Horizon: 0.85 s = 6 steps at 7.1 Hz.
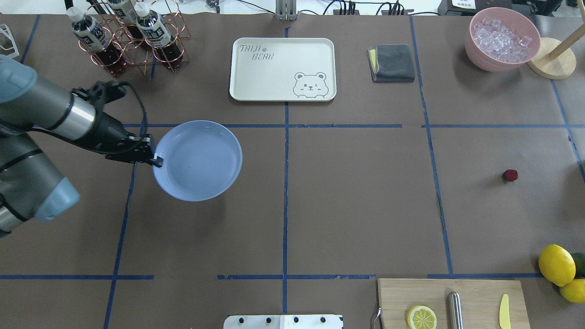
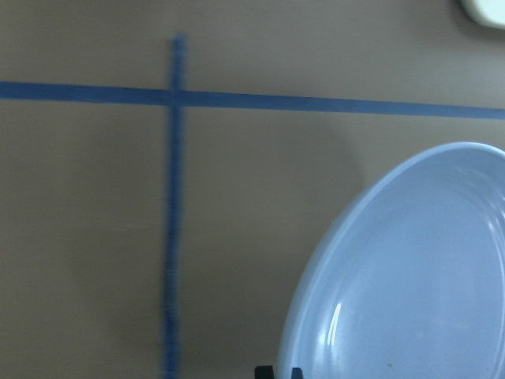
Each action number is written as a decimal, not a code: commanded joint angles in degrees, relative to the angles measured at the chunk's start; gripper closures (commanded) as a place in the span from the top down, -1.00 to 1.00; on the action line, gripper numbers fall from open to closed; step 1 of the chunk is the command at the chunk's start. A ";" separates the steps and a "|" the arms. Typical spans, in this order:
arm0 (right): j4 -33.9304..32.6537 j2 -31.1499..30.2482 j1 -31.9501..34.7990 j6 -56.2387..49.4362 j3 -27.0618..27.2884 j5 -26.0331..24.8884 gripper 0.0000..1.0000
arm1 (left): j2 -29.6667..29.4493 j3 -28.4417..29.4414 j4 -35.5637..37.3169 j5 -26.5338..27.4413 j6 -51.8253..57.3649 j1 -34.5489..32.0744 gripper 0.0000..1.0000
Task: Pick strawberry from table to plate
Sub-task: 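Grip the plate rim with the left gripper and slide it toward the table center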
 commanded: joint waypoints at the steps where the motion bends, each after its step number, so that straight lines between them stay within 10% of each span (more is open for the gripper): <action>1: -0.01 0.01 0.00 -0.04 -0.09 1.86 1.00 | -10.55 4.89 -0.58 9.98 -10.87 9.98 -1.00; 6: 0.08 0.01 0.00 -0.04 0.00 2.05 1.00 | -12.52 9.04 -1.11 15.31 -10.73 13.90 -1.00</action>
